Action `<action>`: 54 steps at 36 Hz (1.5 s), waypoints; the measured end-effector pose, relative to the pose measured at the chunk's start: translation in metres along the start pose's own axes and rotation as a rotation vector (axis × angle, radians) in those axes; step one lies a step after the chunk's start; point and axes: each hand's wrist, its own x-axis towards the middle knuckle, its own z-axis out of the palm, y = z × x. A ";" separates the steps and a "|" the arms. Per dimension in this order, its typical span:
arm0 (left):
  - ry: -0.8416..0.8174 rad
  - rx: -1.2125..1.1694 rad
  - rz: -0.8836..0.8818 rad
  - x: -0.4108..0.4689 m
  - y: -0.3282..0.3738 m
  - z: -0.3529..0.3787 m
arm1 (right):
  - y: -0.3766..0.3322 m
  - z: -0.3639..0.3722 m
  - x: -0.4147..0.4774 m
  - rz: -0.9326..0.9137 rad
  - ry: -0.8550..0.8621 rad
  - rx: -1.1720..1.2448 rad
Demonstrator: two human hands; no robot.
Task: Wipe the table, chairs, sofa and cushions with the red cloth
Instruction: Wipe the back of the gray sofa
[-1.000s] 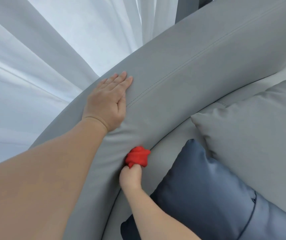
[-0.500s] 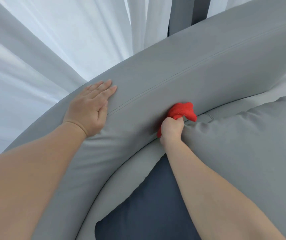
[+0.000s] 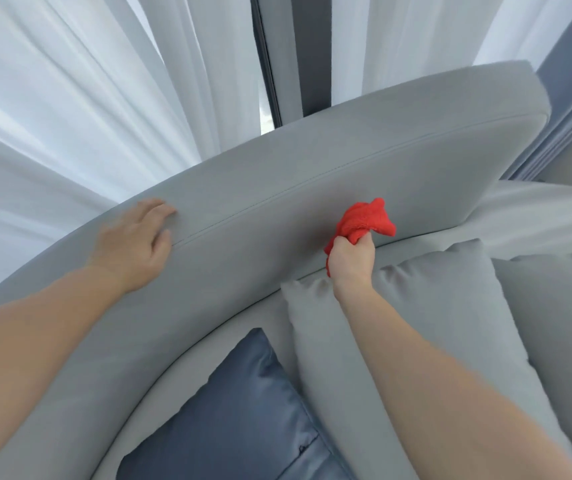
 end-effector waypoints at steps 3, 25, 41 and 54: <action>-0.041 0.005 0.167 0.028 0.050 0.001 | -0.021 -0.012 0.011 -0.047 -0.003 -0.012; 0.051 -0.130 0.320 0.145 0.126 0.037 | -0.120 -0.076 0.148 -0.277 0.355 -0.123; 0.086 -0.220 0.346 0.146 0.124 0.038 | 0.008 0.079 -0.033 -0.354 -0.016 -0.152; 0.102 -0.228 0.341 0.145 0.127 0.037 | 0.021 0.080 -0.013 -0.182 0.096 -0.021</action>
